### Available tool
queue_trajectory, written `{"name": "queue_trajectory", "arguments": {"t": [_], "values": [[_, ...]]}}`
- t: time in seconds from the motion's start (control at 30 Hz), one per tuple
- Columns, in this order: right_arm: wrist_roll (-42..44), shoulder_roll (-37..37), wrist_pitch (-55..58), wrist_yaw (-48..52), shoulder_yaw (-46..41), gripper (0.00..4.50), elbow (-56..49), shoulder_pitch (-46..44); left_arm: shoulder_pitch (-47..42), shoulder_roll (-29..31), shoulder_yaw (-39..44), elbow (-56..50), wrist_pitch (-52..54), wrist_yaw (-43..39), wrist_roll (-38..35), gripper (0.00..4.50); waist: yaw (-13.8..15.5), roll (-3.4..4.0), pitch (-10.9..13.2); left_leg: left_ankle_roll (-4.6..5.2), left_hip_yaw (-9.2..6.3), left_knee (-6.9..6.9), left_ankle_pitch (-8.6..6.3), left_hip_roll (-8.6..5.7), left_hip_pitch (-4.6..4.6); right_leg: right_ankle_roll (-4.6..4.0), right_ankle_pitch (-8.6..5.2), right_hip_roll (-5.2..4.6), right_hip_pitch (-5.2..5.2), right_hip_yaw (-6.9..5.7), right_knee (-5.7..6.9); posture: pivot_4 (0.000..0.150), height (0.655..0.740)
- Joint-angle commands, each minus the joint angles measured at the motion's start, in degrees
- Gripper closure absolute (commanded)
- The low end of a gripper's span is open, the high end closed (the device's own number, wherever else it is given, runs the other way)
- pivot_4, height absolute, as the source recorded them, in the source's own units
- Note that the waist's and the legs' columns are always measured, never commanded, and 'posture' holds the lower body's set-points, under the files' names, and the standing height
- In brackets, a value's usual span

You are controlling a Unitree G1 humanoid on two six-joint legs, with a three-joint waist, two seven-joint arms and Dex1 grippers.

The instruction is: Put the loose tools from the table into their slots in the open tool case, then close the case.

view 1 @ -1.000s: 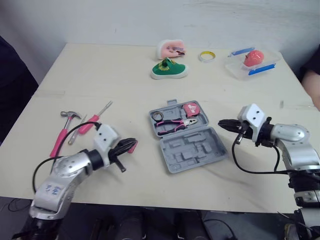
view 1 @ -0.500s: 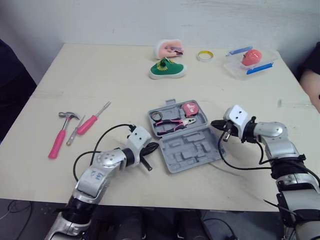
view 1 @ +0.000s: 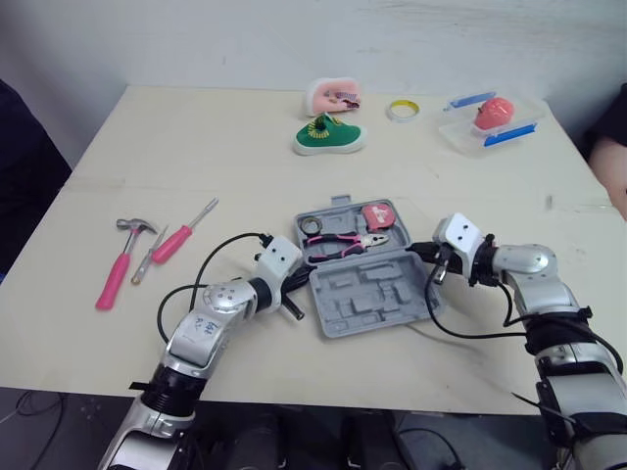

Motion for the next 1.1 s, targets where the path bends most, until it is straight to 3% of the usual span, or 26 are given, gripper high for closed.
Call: {"name": "queue_trajectory", "arguments": {"t": [0.03,0.37,0.5,0.67,0.87,1.1], "values": [[5.68,-0.89,5.52,3.49,-1.52,4.43,-13.76,7.31,0.26,2.93,-0.83,-0.80,-2.29,-5.65,-0.28,4.50,0.09,0.00,0.00,0.00,-0.02,-0.02,0.00,0.01,0.00,0.00,0.00,0.00,0.00,-0.01,0.00,0.150,0.7400],[11.04,-3.31,18.85,1.34,-3.43,4.43,-38.83,24.42,4.22,9.64,-0.19,-4.36,-5.51,-14.59,-1.26,4.50,0.02,0.00,0.00,-0.06,-0.04,-0.17,-0.03,0.03,0.00,0.00,0.00,0.01,-0.01,-0.01,-0.14,0.150,0.7400],[12.17,-2.91,22.31,-0.92,-4.05,4.43,-44.17,27.92,6.41,11.08,1.22,-5.92,-4.69,-15.09,-1.53,4.50,-0.06,0.00,0.00,-0.06,-0.03,-0.17,-0.05,0.03,0.02,0.00,0.00,0.00,0.00,0.02,-0.14,0.150,0.7400],[13.12,-2.89,25.72,-2.80,-4.57,4.43,-46.47,29.93,8.56,11.31,2.12,-5.26,-6.05,-14.06,-0.03,4.50,-0.07,0.01,0.00,-0.07,-0.05,-0.22,-0.07,0.03,0.05,-0.01,0.00,0.00,0.00,0.02,-0.13,0.150,0.7400],[10.66,-5.58,21.09,-2.90,-5.08,4.43,-44.12,31.10,10.22,10.97,5.20,-7.42,-6.73,-14.31,-2.20,4.50,0.10,0.01,0.00,-0.04,-0.04,-0.22,-0.09,0.03,0.04,-0.01,0.00,0.00,0.00,0.02,-0.15,0.150,0.7400],[14.21,-11.50,16.49,0.02,-14.98,4.43,-41.41,35.65,15.66,16.06,14.91,-11.89,-11.54,-19.70,-7.61,4.50,0.68,0.01,0.00,0.02,-0.04,-0.23,-0.13,0.02,0.02,-0.01,0.00,-0.04,-0.02,0.01,-0.19,0.150,0.7400]]}}
